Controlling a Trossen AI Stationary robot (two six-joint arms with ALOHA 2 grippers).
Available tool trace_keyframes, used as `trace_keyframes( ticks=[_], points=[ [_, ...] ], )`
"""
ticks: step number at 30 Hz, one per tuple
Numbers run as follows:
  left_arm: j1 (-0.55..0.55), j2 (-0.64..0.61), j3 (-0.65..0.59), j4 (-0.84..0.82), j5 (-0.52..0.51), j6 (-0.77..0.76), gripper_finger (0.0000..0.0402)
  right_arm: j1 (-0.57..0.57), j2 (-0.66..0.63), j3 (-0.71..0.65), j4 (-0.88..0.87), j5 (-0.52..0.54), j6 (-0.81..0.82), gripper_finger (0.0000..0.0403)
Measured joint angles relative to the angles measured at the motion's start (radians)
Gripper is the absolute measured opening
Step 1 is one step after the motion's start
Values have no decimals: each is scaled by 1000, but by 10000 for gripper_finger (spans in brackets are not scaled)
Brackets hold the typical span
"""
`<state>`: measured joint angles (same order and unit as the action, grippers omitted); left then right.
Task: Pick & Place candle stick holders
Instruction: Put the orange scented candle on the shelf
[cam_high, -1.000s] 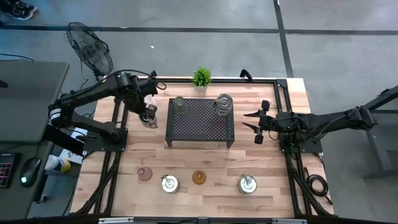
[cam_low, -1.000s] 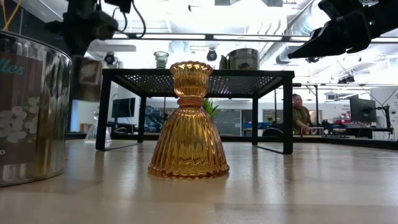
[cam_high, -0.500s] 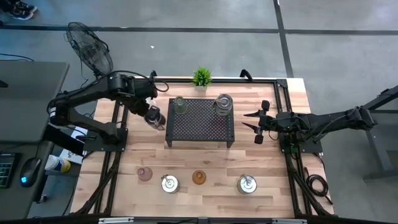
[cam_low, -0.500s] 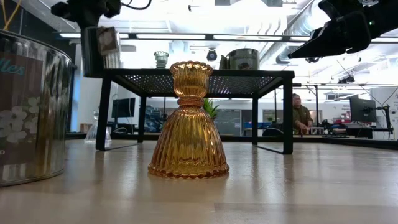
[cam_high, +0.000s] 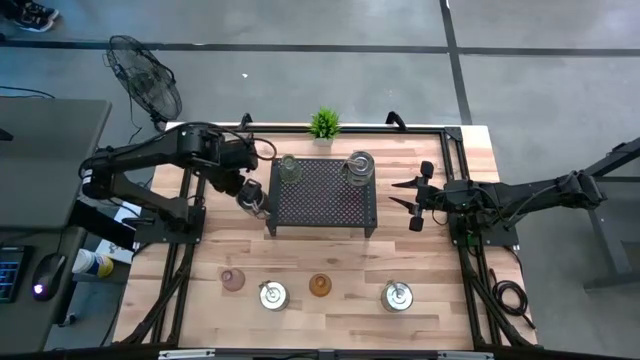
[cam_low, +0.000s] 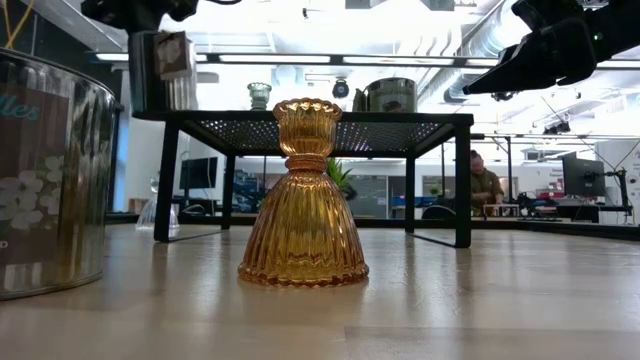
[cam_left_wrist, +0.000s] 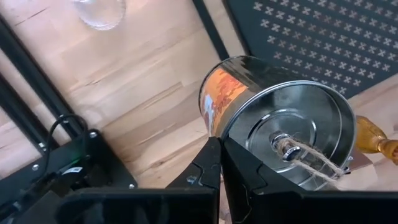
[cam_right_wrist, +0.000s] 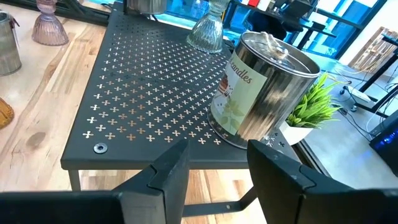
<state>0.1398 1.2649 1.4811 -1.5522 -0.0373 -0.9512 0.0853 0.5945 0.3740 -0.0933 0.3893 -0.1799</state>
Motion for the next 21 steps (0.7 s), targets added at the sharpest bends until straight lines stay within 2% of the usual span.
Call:
trace_keyframes(
  ticks=[21],
  points=[
    [-10, 57, 0, 240, 36, 63, 0, 0, 0, 0, 0, -22, 19, 154]
  ],
)
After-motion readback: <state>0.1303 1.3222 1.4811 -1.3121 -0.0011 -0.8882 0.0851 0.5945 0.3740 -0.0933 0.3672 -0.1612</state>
